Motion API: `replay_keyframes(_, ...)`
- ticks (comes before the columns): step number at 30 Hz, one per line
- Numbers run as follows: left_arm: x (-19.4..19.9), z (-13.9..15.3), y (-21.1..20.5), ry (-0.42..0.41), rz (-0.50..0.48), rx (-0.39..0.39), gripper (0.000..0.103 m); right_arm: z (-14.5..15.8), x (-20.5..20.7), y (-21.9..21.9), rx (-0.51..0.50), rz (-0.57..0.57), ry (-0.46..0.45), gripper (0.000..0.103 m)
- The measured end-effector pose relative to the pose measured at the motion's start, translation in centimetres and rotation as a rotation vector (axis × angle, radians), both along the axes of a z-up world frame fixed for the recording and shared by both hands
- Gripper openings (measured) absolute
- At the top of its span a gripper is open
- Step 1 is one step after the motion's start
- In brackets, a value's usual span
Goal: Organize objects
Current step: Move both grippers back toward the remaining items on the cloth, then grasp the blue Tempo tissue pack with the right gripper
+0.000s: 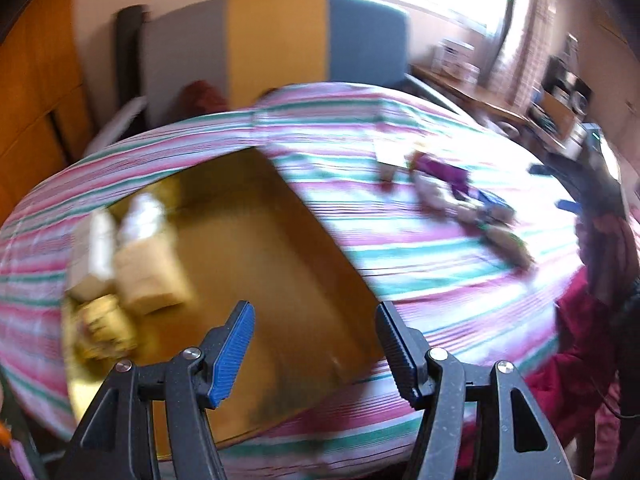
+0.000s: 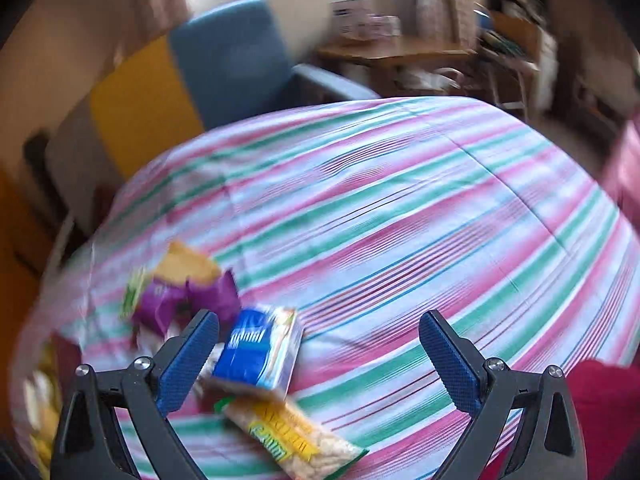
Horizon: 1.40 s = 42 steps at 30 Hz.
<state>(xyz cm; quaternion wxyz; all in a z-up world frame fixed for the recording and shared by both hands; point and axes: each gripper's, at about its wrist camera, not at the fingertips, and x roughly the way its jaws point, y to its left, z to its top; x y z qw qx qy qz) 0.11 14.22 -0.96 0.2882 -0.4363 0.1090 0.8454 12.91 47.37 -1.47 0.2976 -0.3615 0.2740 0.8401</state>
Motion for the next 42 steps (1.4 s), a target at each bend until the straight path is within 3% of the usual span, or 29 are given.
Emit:
replay_keyframes(5, 1.2, -0.8, 5.3, -0.026, -0.109, -0.015, 0.063, -0.6, 0.2, 0.6, -0.076, -0.009, 0.008, 0.102)
replay_keyframes(9, 1.7, -2.1, 7.9, -0.067, -0.152, -0.029, 0.063, -1.4, -0.7, 0.1, -0.095, 0.031, -0.04, 0.103)
replay_keyframes(12, 2.1, -3.2, 8.6, -0.094, -0.168, -0.038, 0.063, -2.5, -1.2, -0.5, -0.119, 0.072, -0.082, 0.103)
replay_keyframes(17, 3.3, -4.4, 9.3, -0.116, -0.202, -0.044, 0.063, -2.9, -1.4, -0.7, -0.15, 0.094, -0.077, 0.103)
replay_keyframes(23, 4.4, -3.6, 9.4, -0.083, -0.248, -0.013, 0.062, -3.1, -1.7, -0.8, -0.163, 0.091, -0.091, 0.103)
replay_keyframes(27, 4.3, -3.7, 9.3, -0.101, -0.251, -0.002, 0.062, -3.6, -3.7, -1.7, -0.167, 0.124, -0.136, 0.103)
replay_keyframes(30, 4.1, -3.8, 8.9, -0.113, -0.242, 0.006, 0.062, -4.7, -6.5, -2.0, -0.112, 0.145, -0.233, 0.102)
replay_keyframes(32, 4.0, -3.7, 8.8, -0.119, -0.239, 0.009, 0.063, -5.9, -7.8, -2.0, -0.119, 0.166, -0.29, 0.095)
replay_keyframes(34, 3.9, -3.7, 8.7, -0.123, -0.24, 0.012, 0.062, -6.9, -8.8, -2.2, -0.119, 0.211, -0.326, 0.051)
replay_keyframes(38, 3.6, -3.9, 9.1, -0.13, -0.248, 0.006, 0.062, -5.6, -8.3, -3.2, -0.03, 0.276, -0.336, 0.052)
replay_keyframes(42, 3.6, -4.4, 10.2, -0.143, -0.26, -0.01, 0.062, -3.7, -5.8, -1.7, 0.084, 0.217, -0.327, 0.052)
